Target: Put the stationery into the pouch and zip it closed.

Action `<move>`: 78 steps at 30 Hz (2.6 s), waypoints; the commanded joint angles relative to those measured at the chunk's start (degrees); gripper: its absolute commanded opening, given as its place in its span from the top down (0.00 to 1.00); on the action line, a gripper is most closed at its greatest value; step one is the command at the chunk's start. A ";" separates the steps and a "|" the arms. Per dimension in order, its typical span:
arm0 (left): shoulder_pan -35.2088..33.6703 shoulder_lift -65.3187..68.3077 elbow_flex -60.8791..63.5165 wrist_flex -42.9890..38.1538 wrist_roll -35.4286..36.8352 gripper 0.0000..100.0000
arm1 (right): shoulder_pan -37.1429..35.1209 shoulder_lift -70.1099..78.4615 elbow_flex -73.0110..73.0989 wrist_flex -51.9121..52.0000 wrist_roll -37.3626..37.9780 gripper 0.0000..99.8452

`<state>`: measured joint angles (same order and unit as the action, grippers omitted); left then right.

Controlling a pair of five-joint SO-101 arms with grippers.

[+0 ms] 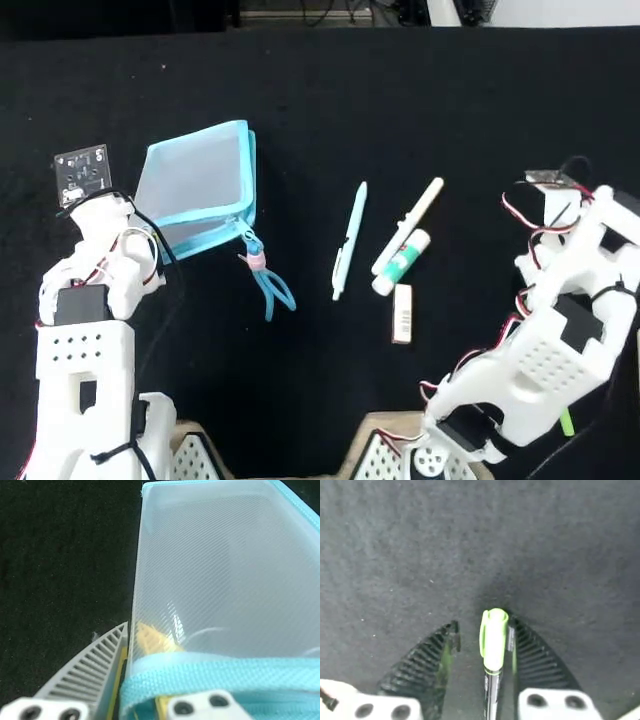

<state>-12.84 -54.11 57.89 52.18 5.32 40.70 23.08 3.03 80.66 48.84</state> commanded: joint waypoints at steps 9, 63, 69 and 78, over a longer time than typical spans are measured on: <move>-0.48 0.79 0.13 0.09 0.79 0.97 | 2.64 -2.42 -0.48 0.79 10.73 0.86; 2.95 -10.55 0.75 -0.26 -2.11 0.97 | -42.02 -76.26 -3.30 13.98 -35.52 0.99; 2.95 -10.55 2.95 -0.35 -2.11 0.97 | -62.15 -90.24 4.09 5.80 -42.73 0.99; 2.51 -10.55 3.38 -0.35 -2.11 0.97 | -78.77 -105.71 29.32 -24.35 -45.10 0.99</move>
<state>-10.02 -64.66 62.20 52.62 3.47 -33.85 -79.25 25.01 66.68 4.00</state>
